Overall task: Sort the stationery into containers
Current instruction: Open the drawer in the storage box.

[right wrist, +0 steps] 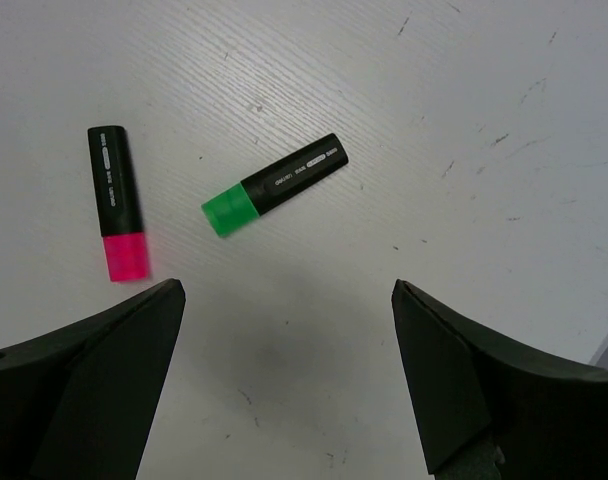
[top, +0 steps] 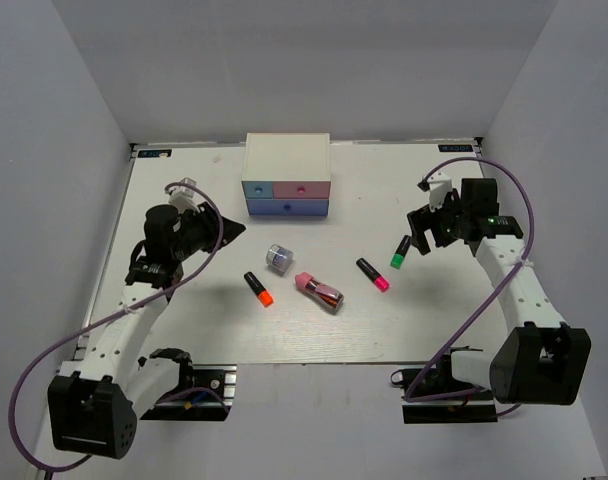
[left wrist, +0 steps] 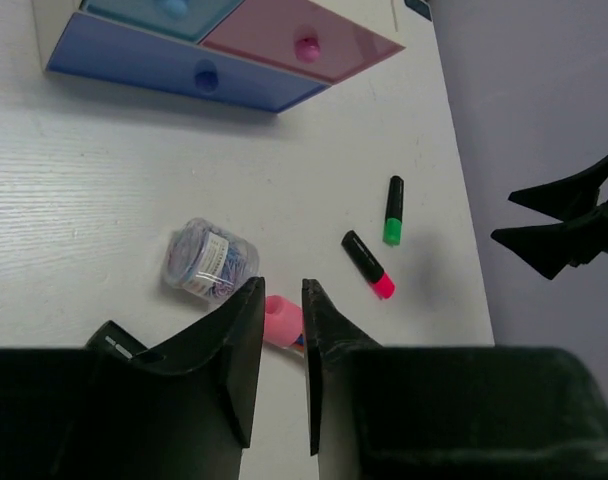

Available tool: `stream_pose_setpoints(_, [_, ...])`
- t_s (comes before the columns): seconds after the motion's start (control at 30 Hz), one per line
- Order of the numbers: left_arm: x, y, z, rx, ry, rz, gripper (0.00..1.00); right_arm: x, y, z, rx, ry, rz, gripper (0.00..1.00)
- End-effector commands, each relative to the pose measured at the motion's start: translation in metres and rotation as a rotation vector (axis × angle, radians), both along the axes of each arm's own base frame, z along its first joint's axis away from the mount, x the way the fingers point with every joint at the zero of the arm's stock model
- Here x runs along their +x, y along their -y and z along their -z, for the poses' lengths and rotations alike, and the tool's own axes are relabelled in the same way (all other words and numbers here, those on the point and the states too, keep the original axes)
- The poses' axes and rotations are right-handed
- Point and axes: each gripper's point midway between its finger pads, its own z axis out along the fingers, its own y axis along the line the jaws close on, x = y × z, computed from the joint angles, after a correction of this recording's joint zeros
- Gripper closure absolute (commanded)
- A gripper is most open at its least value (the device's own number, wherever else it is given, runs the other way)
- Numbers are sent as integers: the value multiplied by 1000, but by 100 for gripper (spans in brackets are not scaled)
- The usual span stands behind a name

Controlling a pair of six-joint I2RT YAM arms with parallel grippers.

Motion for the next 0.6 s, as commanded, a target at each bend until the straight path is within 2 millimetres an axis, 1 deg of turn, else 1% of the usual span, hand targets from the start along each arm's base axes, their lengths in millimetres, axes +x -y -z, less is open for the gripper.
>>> stream_pose_setpoints(0.0, [9,8,-3,-4,16,43,69,-2,-5,-12,-1,1,-55,10])
stream_pose_setpoints(0.03, [10,9,2,2,3,55,70,-2,-8,-11,11,-2,-68,10])
stream_pose_setpoints(0.1, [18,12,5,-4,11,68,66,-10,-15,-9,48,-21,-99,10])
stream_pose_setpoints(0.13, [26,14,14,-1,-14,68,52,-10,-16,-6,59,-24,-92,10])
stream_pose_setpoints(0.17, [31,16,16,2,-10,80,47,-15,-25,-5,100,-37,-121,10])
stream_pose_setpoints(0.2, [37,17,18,2,-10,81,42,-16,-28,-4,113,-44,-133,14])
stream_pose_setpoints(0.23, [43,17,21,3,-16,81,35,-18,-30,-3,125,-50,-139,19])
stream_pose_setpoints(0.27, [54,19,26,5,-40,81,34,-17,-32,-4,140,-52,-140,26])
stream_pose_setpoints(0.3, [62,18,28,20,-34,70,33,-18,-40,-6,175,-50,-170,41])
stream_pose_setpoints(0.33, [69,16,31,34,-36,59,31,-18,-43,-7,186,-53,-181,48])
stream_pose_setpoints(0.37, [77,17,27,33,-30,59,31,-18,-46,-7,210,-58,-192,56])
stream_pose_setpoints(0.4, [85,17,37,41,-51,48,31,-20,-52,-9,232,-65,-210,66])
stream_pose_setpoints(0.43, [90,15,41,56,-54,38,31,-20,-55,-11,255,-69,-217,66])
stream_pose_setpoints(0.47, [97,16,37,55,-42,38,31,-19,-58,-12,262,-64,-228,66])
stream_pose_setpoints(0.5, [102,14,41,70,-43,26,33,-18,-59,-14,280,-63,-229,66])
stream_pose_setpoints(0.53, [108,12,52,80,-70,14,33,-16,-61,-15,292,-60,-227,63])
stream_pose_setpoints(0.57, [113,13,51,78,-57,14,35,-13,-62,-18,299,-48,-223,60])
